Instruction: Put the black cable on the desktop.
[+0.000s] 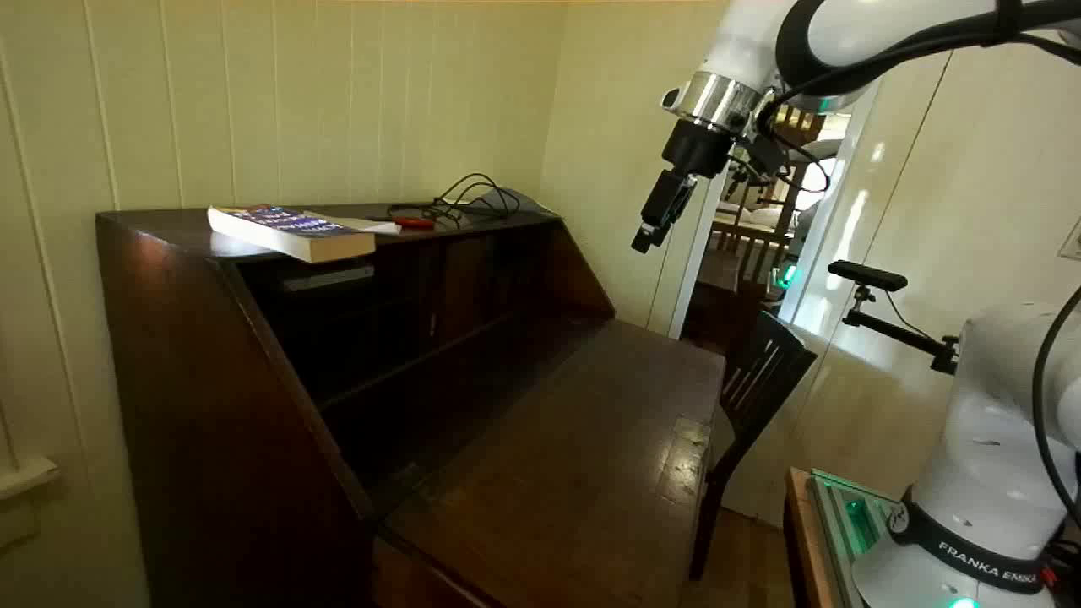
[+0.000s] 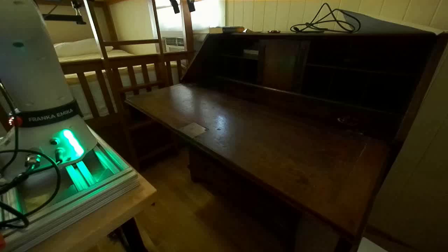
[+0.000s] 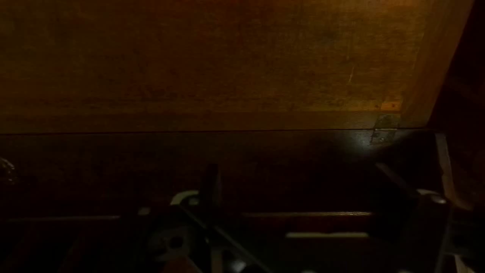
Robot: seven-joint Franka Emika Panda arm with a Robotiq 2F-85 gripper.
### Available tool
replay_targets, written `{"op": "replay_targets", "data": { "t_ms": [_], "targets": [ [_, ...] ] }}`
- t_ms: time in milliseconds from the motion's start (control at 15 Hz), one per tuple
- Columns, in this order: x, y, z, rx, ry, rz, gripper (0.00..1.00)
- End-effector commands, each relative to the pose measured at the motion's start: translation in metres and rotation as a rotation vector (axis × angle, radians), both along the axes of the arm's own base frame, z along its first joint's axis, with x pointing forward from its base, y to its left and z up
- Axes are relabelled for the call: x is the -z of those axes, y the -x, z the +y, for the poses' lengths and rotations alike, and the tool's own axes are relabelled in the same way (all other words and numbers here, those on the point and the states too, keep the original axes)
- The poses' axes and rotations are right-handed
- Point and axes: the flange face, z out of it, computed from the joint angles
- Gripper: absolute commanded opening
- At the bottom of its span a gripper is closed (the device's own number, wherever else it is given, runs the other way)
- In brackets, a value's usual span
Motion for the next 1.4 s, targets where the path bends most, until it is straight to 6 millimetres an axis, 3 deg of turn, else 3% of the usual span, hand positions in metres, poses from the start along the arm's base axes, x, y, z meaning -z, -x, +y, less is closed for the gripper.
{"op": "replay_targets", "data": {
  "t_ms": [0,200,333,600,933,1333],
  "targets": [
    [0.000,0.000,0.000,0.000,0.000,0.001,1.00],
    [-0.002,-0.004,-0.001,0.014,-0.027,-0.030,1.00],
    [-0.011,-0.018,-0.003,0.041,-0.016,-0.123,1.00],
    [-0.036,-0.054,-0.030,0.159,0.013,-0.356,1.00],
    [-0.067,-0.107,-0.083,0.405,-0.023,-0.510,1.00],
    [-0.105,-0.161,-0.156,0.730,-0.120,-0.561,1.00]
  ]
}}
